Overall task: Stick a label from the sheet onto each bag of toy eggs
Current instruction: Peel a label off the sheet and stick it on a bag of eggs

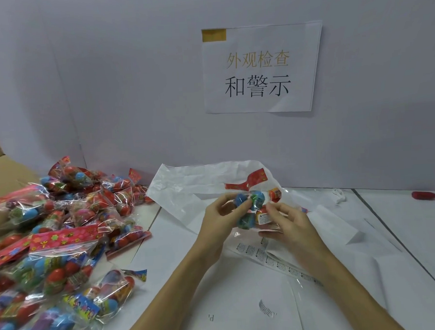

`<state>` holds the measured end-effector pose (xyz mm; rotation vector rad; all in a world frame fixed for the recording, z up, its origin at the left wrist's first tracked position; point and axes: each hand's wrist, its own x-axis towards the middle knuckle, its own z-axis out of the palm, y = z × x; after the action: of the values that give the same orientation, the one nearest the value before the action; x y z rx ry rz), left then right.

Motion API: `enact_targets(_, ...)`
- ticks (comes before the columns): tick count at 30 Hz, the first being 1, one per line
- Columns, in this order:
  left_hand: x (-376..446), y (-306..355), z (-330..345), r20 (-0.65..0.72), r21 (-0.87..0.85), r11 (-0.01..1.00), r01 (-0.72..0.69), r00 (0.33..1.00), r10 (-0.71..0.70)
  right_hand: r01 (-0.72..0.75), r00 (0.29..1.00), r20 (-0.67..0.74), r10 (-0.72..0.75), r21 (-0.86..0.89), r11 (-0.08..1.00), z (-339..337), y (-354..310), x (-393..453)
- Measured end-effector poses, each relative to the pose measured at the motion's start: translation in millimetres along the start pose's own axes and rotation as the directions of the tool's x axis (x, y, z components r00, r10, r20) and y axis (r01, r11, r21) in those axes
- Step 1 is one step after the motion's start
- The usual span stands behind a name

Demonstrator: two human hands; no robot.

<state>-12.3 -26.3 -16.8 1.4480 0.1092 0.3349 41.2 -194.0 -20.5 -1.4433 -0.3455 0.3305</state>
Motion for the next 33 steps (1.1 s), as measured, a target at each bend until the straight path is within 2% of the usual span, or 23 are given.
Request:
enact_targets(3, -0.4, 2.4, -6.4, 0.067, 0.081, 0.996, -0.027, 0.997, 0.022, 0.089, 0.989, -0.119, -0.090, -0.019, 0.996, -3.5, -4.6, 0.1)
enact_targets(4, -1.2, 2.3, -7.8, 0.106, 0.133, 0.991, -0.026, 0.994, 0.012, 0.117, 0.986, -0.121, -0.117, -0.007, 0.993, -7.1, -6.9, 0.0)
enact_targets(7, -2.7, -1.0, -3.4, 0.183, 0.314, 0.948, -0.042, 0.983, -0.017, 0.168, 0.986, -0.018, -0.168, -0.013, 0.986, -16.6, -13.3, -3.8)
enact_targets(10, -1.1, -3.7, 0.5, 0.143, 0.400, 0.915, -0.050, 0.990, -0.009, 0.195, 0.981, -0.008, -0.196, -0.081, 0.977, -16.5, -14.4, -6.6)
enact_targets(12, -1.6, -2.0, -1.4, 0.133, 0.392, 0.919, -0.030, 0.991, -0.024, 0.196, 0.974, -0.091, -0.206, -0.113, 0.974, -15.5, -12.3, -3.9)
enact_targets(16, -2.6, 4.3, -6.1, 0.173, 0.239, 0.970, 0.039, 0.982, -0.082, 0.213, 0.925, -0.307, -0.222, -0.063, 0.975, -24.3, -9.5, 3.4)
enact_targets(21, -2.9, 2.9, -5.1, 0.165, 0.181, 0.980, 0.078, 0.980, -0.108, 0.199, 0.904, -0.363, -0.225, -0.107, 0.974, -31.5, -9.8, 6.7)
enact_targets(25, -0.2, 2.9, -3.1, 0.126, 0.127, 0.988, 0.083, 0.987, -0.100, 0.184, 0.868, -0.423, -0.262, -0.217, 0.959, -28.0, -7.5, 5.7)
enact_targets(27, -0.3, 2.1, -1.0, 0.085, 0.110, 0.991, 0.077, 0.993, -0.087, 0.235, 0.833, -0.401, -0.381, -0.368, 0.900, -24.7, -7.7, 1.6)
enact_targets(29, -0.6, -1.2, -1.7, 0.004, 0.067, 0.994, 0.083, 0.997, -0.083, 0.322, 0.758, -0.335, -0.560, -0.554, 0.767, -22.7, -8.3, -2.5)
enact_targets(31, 0.5, -5.7, -3.8, -0.060, 0.010, 0.996, 0.083, 0.995, -0.083, 0.435, 0.706, -0.203, -0.679, -0.632, 0.641, -17.9, -6.4, -4.6)
enact_targets(33, -0.3, -6.4, -1.3, -0.071, -0.033, 0.998, 0.062, 0.995, -0.064, 0.481, 0.751, -0.067, -0.657, -0.626, 0.614, -7.8, -0.7, -5.5)
